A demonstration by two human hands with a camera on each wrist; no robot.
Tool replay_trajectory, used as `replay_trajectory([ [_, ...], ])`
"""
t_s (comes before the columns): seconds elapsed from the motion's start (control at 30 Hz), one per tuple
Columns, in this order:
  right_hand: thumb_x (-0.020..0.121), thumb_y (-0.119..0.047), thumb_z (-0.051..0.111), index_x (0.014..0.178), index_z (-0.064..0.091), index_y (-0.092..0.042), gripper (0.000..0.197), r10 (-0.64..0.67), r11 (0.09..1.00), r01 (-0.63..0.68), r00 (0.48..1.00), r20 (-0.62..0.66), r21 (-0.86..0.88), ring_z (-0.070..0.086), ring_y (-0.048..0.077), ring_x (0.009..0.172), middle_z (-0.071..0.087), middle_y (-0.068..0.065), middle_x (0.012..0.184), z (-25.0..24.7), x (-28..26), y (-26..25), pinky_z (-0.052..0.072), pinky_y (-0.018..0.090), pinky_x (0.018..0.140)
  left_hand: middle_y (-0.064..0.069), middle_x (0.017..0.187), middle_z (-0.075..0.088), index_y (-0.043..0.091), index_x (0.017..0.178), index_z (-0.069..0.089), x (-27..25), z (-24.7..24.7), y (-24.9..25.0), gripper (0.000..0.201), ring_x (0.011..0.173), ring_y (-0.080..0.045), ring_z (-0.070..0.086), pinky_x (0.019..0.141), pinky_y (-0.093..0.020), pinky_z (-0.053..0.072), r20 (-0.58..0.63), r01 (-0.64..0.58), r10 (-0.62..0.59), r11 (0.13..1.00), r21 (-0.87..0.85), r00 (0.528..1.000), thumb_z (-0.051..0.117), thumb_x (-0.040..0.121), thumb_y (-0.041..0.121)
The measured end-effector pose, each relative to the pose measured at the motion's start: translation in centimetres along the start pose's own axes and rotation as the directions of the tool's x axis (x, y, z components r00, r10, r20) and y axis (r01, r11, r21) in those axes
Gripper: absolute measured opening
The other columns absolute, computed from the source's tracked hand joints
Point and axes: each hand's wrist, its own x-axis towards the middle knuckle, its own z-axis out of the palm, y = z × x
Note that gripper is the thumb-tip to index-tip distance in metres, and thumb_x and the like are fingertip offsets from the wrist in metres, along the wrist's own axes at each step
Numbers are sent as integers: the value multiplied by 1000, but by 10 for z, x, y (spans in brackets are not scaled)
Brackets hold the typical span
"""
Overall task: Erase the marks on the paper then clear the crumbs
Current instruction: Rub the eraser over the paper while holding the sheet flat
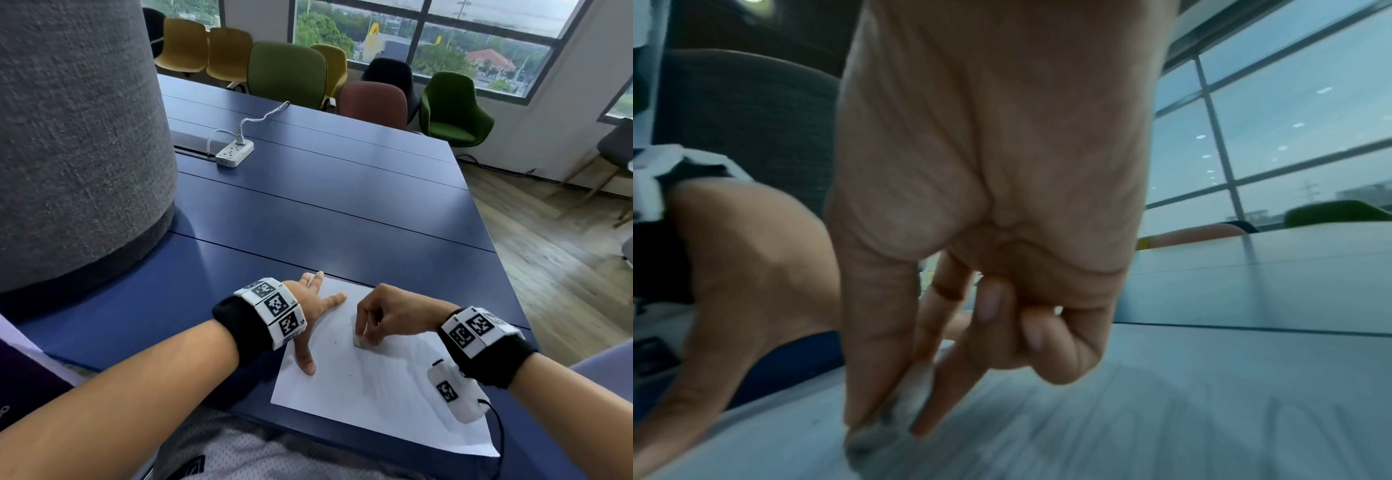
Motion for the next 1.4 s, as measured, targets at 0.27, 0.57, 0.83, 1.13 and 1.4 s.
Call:
replay_trajectory([
  [0.27, 75, -12, 75, 81, 74, -22, 12, -5, 1000, 5, 998, 68, -8, 54, 1, 56, 65, -9, 64, 7, -6, -5, 40, 16, 57, -9, 160, -31, 44, 151, -22, 0, 0, 0, 144, 150, -27, -19, 118, -50, 24, 3, -1, 1, 1000, -3, 1000, 87, 58, 61],
  [0.57, 77, -21, 78, 79, 71, -17, 8, -41, 997, 37, 997, -68, -69, 49, 1, 52, 60, -9, 62, 8, -10, -5, 37, 13, 52, -9, 160, -31, 45, 151, -22, 2, 1, -1, 144, 150, -26, -19, 118, -51, 23, 7, 6, -6, 1000, 7, 1000, 86, 58, 63],
  [0.83, 72, -17, 81, 83, 79, -20, 11, -35, 997, 31, 998, -54, -71, 53, -1, 53, 65, -9, 64, 11, -16, -7, 39, 11, 53, -9, 160, -32, 44, 151, -23, 2, 2, -1, 144, 150, -27, -20, 117, -51, 22, 3, 3, -3, 1000, 4, 1000, 86, 58, 64],
  [1.13, 72, -13, 80, 79, 78, -20, 10, -21, 999, 22, 999, -40, 24, 53, 1, 55, 67, -4, 65, 14, -20, -2, 43, 19, 56, -11, 160, -31, 44, 151, -22, 2, 3, -1, 144, 150, -28, -18, 116, -51, 24, -6, -2, 2, 1000, 14, 1000, 86, 58, 63],
  [1.4, 73, -11, 78, 80, 78, -23, 13, -22, 1000, 22, 1000, -12, 19, 55, 0, 57, 68, -7, 67, 16, -23, 0, 43, 17, 57, -11, 160, -31, 43, 151, -23, 3, 1, -1, 144, 150, -29, -18, 117, -51, 22, 1, -2, 2, 1000, 24, 1000, 85, 58, 64],
])
